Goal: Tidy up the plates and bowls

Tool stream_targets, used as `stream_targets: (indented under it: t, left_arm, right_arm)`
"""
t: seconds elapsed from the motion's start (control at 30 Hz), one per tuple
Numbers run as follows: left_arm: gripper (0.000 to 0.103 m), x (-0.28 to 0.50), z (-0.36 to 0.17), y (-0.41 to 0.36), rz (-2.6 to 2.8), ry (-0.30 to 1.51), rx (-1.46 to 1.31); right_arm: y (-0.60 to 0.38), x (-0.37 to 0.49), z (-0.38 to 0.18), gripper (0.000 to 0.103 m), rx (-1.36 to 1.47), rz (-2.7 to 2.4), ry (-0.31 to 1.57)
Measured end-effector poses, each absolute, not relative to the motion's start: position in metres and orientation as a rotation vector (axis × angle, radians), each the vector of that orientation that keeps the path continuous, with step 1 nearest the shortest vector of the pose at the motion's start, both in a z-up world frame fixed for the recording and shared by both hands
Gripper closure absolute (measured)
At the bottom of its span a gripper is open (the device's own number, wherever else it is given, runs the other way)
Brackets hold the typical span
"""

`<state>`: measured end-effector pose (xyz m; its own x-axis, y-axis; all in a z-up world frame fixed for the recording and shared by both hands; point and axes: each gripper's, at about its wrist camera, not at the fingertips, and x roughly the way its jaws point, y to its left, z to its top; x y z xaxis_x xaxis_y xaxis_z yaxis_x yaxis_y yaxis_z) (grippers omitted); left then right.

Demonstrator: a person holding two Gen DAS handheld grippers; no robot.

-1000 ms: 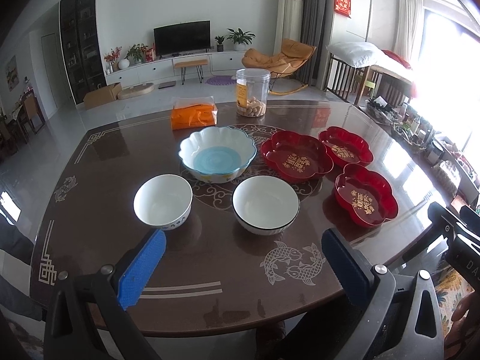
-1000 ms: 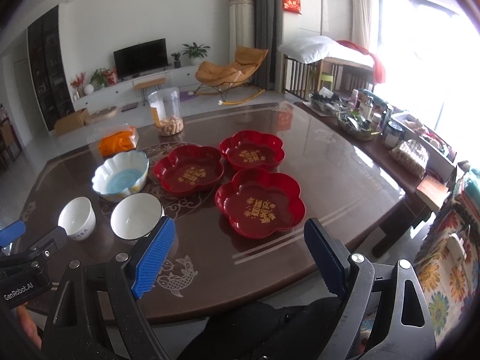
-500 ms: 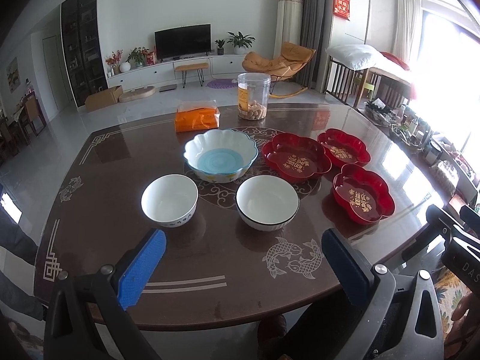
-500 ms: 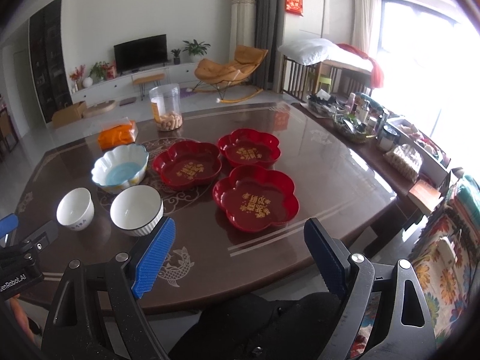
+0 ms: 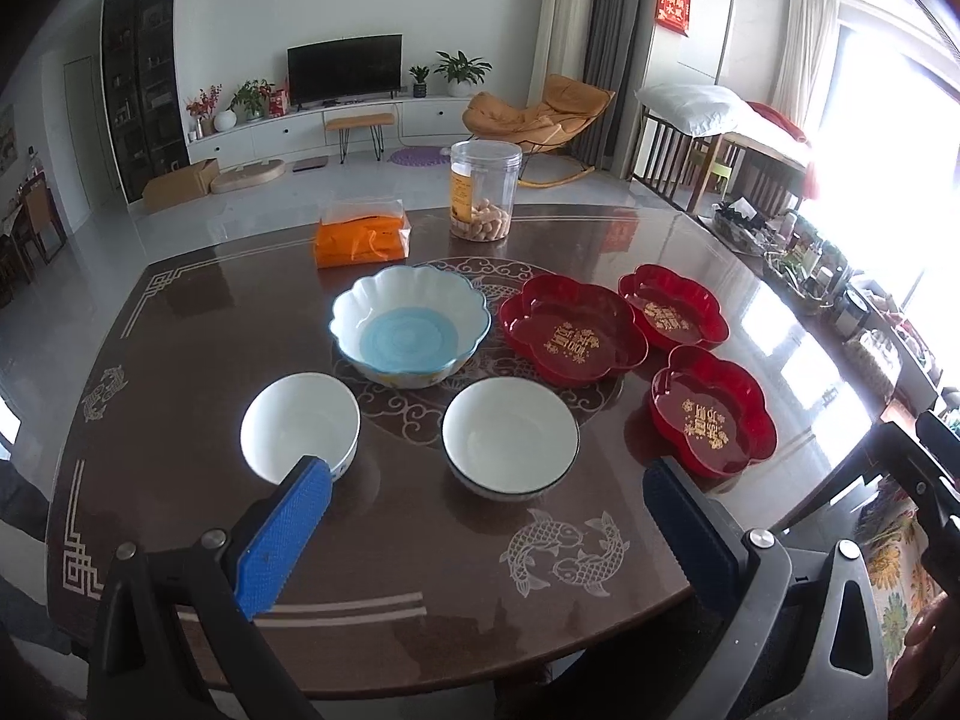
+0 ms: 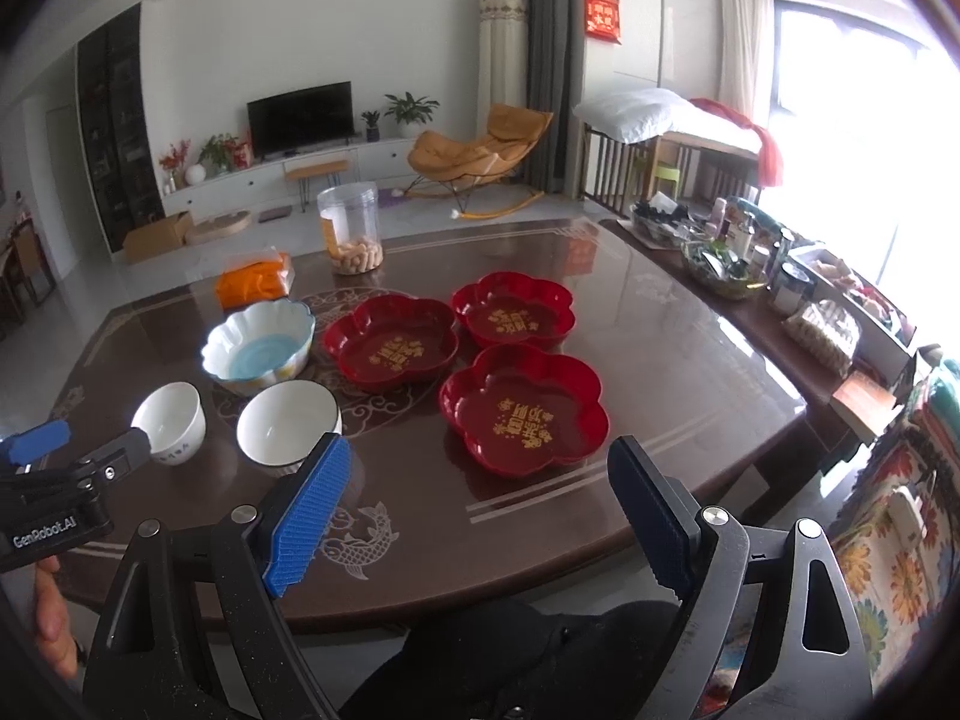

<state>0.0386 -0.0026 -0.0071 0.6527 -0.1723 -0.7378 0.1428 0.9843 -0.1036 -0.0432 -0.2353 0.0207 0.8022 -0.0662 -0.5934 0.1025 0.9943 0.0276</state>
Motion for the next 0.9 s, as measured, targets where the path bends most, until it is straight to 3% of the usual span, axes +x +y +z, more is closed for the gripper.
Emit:
stream_targets:
  t: [0.13,0.4,0.6,0.77,0.9]
  left_arm:
    - [0.0,0.115,-0.012,-0.02,-0.293,0.942,-0.079]
    - [0.005,0.247,-0.084,-0.066,-0.347,1.264,-0.139]
    - [0.005,0.283,-0.125,-0.076,-0.33,1.373,-0.218]
    - [0.005,0.299,-0.147,-0.082,-0.304,1.395,-0.229]
    - [0.017,0.306,-0.17,-0.087,-0.291,1.438,-0.25]
  right_arm:
    - [-0.27,0.015,0.036,0.013,0.133,0.128,0.608]
    - [-0.296,0.187,-0.029,0.014,0.329,0.324,1.052]
    - [-0.313,0.254,-0.087,0.014,0.552,0.374,1.217]
    - [-0.309,0.283,-0.122,0.015,0.572,0.423,1.297]
    - [-0.299,0.294,-0.139,0.015,0.486,0.402,1.342]
